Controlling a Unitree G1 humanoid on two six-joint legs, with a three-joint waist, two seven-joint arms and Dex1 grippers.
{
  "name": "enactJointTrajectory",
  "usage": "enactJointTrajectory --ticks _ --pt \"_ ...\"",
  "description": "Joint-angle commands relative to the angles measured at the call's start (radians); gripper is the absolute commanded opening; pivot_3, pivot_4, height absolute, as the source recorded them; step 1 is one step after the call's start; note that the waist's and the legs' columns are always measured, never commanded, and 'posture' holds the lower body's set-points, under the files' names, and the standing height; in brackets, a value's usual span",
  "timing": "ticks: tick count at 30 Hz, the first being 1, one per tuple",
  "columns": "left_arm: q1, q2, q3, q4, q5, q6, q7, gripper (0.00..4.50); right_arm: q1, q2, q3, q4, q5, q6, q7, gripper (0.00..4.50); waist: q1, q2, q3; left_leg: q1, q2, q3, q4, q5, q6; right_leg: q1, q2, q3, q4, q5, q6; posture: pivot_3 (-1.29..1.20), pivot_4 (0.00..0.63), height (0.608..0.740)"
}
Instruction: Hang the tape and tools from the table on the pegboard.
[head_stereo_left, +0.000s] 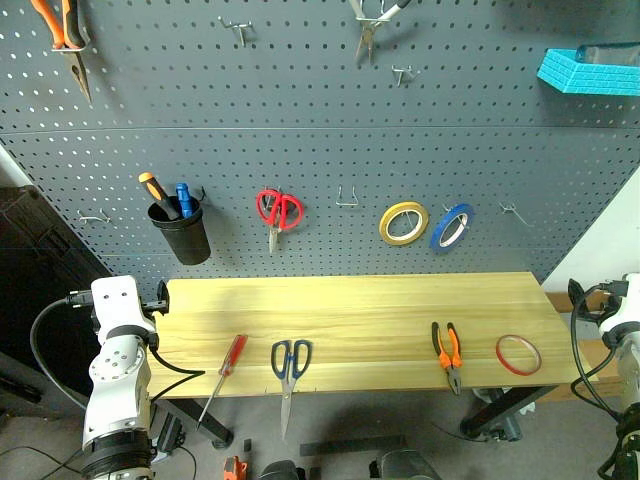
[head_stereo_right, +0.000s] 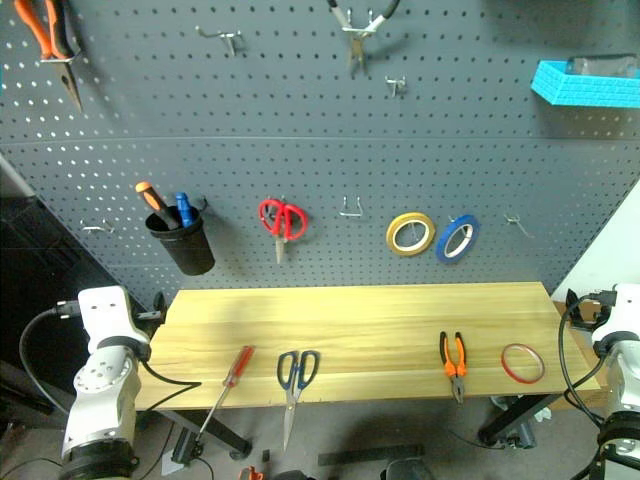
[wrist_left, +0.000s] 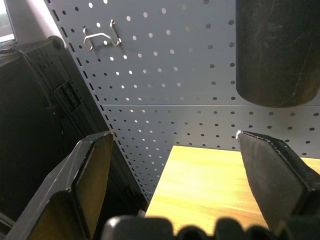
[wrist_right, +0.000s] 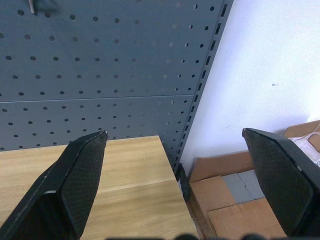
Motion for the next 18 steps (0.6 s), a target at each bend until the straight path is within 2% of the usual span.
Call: enactJointTrajectory --ticks 1,18 --pt "-0.015 0.025 0.002 -0.033 0.008 -0.034 -0.005 4.20 -0.031 -0.022 -0.013 -0.011 0.001 -0.023 0.002 4.50 0.000 0.000 0.000 0.000 0.000 0.000 0.000 0.000 0.000 0.000 0.000 0.000 0.000 0.000 0.000 -0.13 0.001 0.740" --pt "0.004 0.020 0.028 -0.040 0.003 -0.026 0.035 4.20 -0.013 -0.006 0.003 -0.050 -0.003 -0.018 0.017 4.50 0.000 0.000 0.000 0.000 0.000 0.000 0.000 0.000 0.000 0.000 0.000 0.000 0.000 0.000 0.000 -0.13 0.013 0.740"
